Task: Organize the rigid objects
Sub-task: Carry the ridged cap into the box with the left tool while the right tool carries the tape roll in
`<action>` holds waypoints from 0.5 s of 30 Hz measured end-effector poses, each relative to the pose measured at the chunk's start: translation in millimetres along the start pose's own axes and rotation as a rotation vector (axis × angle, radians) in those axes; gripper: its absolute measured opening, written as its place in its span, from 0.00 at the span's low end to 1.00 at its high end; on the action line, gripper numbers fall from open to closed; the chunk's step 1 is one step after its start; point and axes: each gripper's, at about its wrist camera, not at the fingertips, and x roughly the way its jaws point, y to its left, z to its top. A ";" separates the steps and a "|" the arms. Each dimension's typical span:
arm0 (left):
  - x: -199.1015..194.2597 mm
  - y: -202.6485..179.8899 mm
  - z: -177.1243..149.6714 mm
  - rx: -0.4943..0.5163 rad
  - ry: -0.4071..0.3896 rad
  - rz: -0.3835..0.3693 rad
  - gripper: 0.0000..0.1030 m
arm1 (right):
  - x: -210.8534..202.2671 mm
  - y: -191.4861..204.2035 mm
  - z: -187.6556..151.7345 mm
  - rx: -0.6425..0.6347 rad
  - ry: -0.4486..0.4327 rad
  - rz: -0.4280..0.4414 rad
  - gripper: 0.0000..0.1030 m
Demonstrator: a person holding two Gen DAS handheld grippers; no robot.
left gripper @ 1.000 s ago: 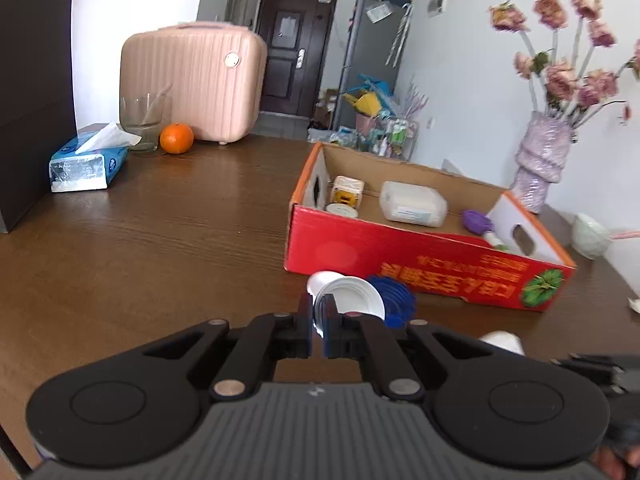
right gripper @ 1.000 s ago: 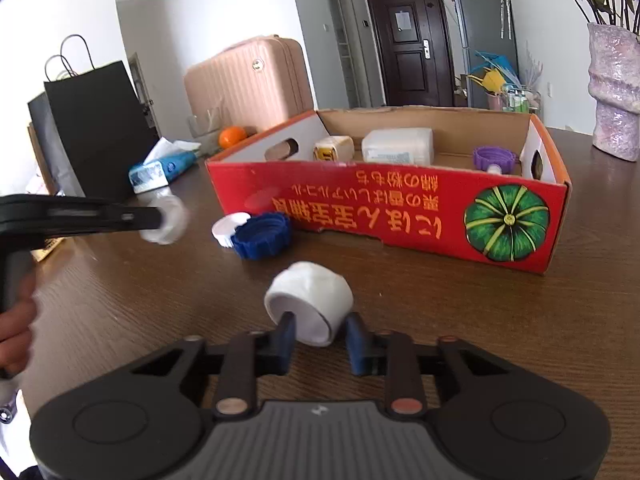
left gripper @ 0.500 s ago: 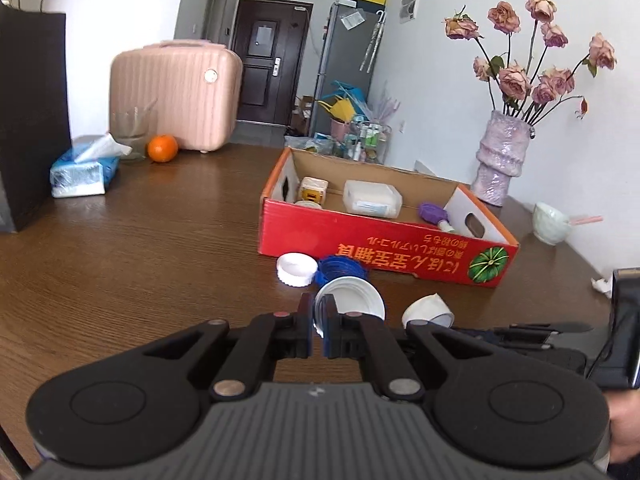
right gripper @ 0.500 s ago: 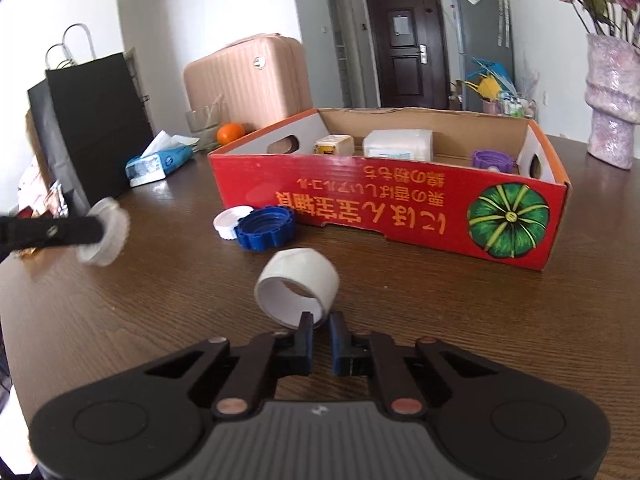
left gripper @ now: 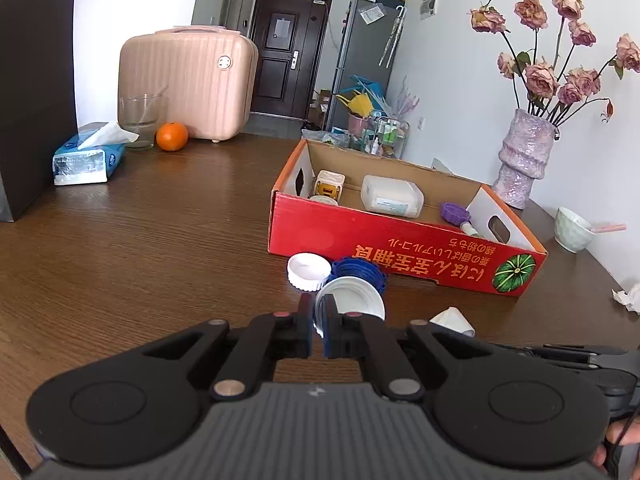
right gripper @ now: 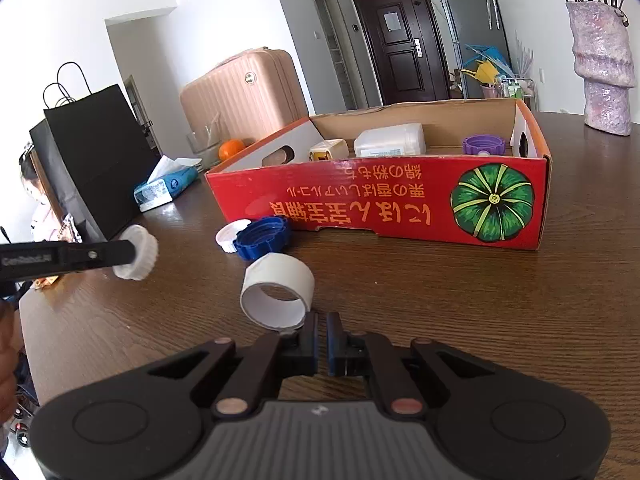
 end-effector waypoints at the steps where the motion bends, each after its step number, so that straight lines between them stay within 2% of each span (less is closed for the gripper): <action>1: 2.3 0.9 0.8 -0.003 -0.001 0.004 0.05 | -0.2 0.2 -0.1 -0.002 0.000 0.003 0.04; 5: 13.5 4.2 4.8 -0.018 0.005 0.017 0.05 | 0.6 1.1 0.1 -0.002 0.001 0.006 0.04; 12: 14.1 -2.4 4.4 -0.009 0.004 -0.007 0.05 | -1.0 2.0 0.1 -0.014 -0.015 0.015 0.04; 15: 6.5 0.4 5.2 -0.021 -0.015 -0.012 0.05 | -5.9 12.8 0.4 -0.059 -0.064 -0.001 0.18</action>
